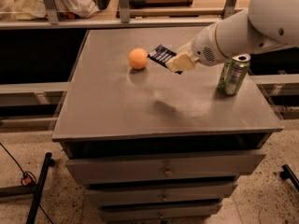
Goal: Move rxbar blueberry near orange
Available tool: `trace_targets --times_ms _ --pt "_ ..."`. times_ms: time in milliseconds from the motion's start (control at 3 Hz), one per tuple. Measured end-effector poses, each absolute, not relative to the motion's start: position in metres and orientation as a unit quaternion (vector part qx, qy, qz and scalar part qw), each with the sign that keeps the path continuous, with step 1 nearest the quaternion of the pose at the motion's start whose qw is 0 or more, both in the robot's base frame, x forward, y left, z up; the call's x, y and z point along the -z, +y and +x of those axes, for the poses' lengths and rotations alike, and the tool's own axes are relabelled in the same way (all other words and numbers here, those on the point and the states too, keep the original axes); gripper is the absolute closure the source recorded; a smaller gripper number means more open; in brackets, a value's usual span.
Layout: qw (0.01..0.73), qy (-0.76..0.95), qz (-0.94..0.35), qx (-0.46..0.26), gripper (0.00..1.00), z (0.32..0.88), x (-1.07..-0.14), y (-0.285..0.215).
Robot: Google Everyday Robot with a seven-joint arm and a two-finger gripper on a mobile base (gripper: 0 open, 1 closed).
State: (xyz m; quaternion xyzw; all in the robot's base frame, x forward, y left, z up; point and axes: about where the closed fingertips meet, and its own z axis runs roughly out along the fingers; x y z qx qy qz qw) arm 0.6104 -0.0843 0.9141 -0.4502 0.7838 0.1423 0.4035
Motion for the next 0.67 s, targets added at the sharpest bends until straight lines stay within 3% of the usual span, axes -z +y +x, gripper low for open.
trace_targets --times_ms 667 --pt "0.404 0.797 -0.426 -0.145 1.00 0.633 -0.892 -0.078"
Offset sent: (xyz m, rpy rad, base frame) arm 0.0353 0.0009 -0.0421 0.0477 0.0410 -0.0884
